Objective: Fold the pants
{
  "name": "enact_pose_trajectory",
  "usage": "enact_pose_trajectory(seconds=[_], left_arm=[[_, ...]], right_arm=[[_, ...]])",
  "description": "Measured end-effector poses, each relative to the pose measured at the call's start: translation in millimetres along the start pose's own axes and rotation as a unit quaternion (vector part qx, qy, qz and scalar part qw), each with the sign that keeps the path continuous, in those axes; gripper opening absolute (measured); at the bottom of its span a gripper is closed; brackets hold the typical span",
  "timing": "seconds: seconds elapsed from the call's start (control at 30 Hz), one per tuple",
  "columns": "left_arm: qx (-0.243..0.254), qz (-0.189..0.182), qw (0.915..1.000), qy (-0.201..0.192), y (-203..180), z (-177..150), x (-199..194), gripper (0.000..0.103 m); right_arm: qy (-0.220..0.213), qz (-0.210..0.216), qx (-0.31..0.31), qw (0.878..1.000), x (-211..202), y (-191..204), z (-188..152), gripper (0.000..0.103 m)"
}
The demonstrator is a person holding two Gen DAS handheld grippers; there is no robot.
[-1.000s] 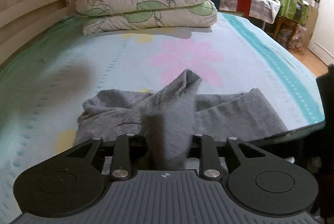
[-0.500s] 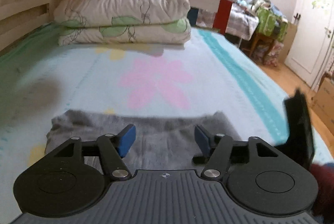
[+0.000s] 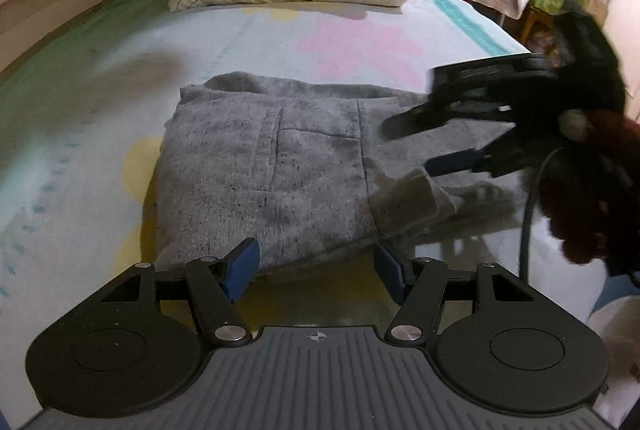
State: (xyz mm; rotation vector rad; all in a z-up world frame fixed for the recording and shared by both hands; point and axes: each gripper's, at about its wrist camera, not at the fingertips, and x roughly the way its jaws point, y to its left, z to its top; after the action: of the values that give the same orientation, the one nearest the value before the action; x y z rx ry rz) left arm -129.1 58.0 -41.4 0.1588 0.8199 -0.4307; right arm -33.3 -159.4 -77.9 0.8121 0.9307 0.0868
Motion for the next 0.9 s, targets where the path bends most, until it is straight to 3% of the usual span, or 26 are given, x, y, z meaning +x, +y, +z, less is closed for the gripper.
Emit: enact_pose_trajectory(seconds=[0.1, 0.13, 0.17, 0.23, 0.27, 0.37, 0.67, 0.8, 0.9], left_arm=[[0.011, 0.000, 0.9999, -0.007, -2, -2, -3, 0.062], [0.010, -0.002, 0.9999, -0.009, -3, -5, -6, 0.062], [0.009, -0.005, 0.9999, -0.009, -2, -5, -6, 0.062], [0.011, -0.011, 0.9998, -0.011, -1, -10, -7, 0.062], [0.012, -0.016, 0.9997, -0.013, -1, -11, -8, 0.062], [0.016, -0.035, 0.9991, -0.016, -4, -10, -7, 0.062], [0.031, -0.050, 0.9973, -0.043, -40, 23, 30, 0.062], [0.028, -0.028, 0.9990, -0.020, -51, 27, 60, 0.062], [0.015, 0.013, 0.9992, 0.035, -45, 20, 80, 0.063]], right_arm=[[0.023, 0.006, -0.011, 1.000, 16, 9, -5, 0.077], [0.027, 0.010, -0.020, 0.999, 20, 14, -7, 0.069], [0.031, 0.013, -0.034, 0.999, 22, 20, -8, 0.043], [0.033, -0.001, -0.077, 0.997, 27, 35, -11, 0.020], [0.031, -0.010, -0.108, 0.994, 26, 46, -11, 0.016], [0.011, -0.012, -0.177, 0.984, 8, 78, -3, 0.014], [-0.074, -0.010, -0.238, 0.968, -67, 132, 52, 0.012], [-0.094, -0.021, -0.238, 0.967, -84, 130, 66, 0.012], [-0.106, -0.040, -0.230, 0.966, -99, 114, 76, 0.008]])
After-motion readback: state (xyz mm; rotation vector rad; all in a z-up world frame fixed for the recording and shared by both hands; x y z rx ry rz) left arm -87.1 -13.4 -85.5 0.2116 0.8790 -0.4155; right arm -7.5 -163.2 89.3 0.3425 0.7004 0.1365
